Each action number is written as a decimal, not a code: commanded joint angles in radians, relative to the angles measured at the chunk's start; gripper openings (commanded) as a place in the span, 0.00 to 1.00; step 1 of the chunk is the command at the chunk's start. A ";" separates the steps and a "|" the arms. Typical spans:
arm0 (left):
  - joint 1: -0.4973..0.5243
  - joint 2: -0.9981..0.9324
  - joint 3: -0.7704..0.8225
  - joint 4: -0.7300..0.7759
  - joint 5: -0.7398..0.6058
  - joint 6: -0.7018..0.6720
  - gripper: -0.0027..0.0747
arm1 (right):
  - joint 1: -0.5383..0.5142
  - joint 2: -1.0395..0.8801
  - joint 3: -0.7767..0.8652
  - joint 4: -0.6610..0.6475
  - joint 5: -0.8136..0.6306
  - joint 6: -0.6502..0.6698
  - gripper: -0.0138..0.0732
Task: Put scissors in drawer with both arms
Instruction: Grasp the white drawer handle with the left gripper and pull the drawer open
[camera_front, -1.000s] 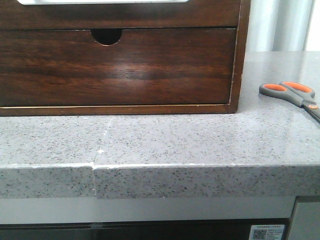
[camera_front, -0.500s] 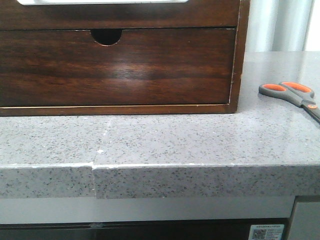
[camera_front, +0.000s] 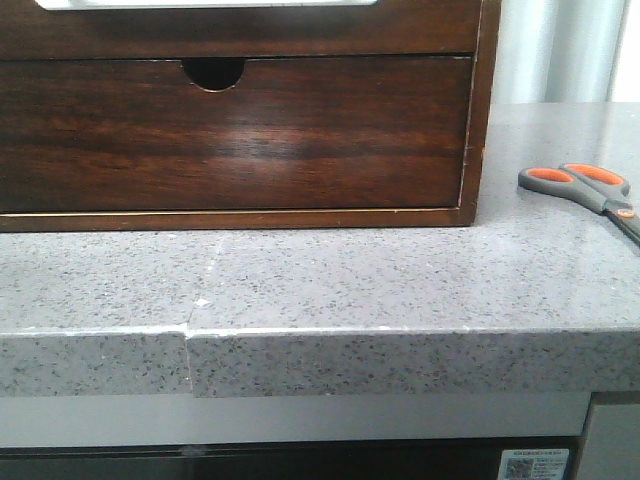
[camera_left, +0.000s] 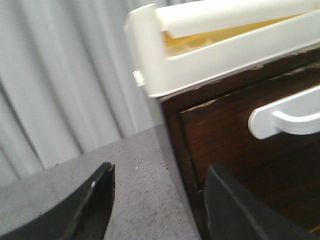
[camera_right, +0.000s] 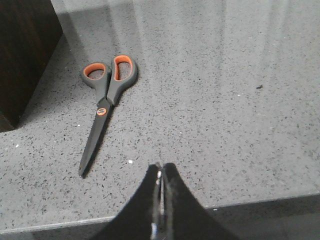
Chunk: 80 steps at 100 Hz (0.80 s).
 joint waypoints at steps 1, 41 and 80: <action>-0.077 0.064 -0.059 0.162 -0.107 0.001 0.53 | -0.005 0.019 -0.035 0.000 -0.072 -0.007 0.09; -0.273 0.365 -0.230 0.630 -0.103 0.001 0.53 | -0.005 0.019 -0.035 0.000 -0.072 -0.007 0.09; -0.277 0.546 -0.357 0.823 -0.099 0.001 0.53 | -0.005 0.019 -0.035 0.000 -0.068 -0.007 0.09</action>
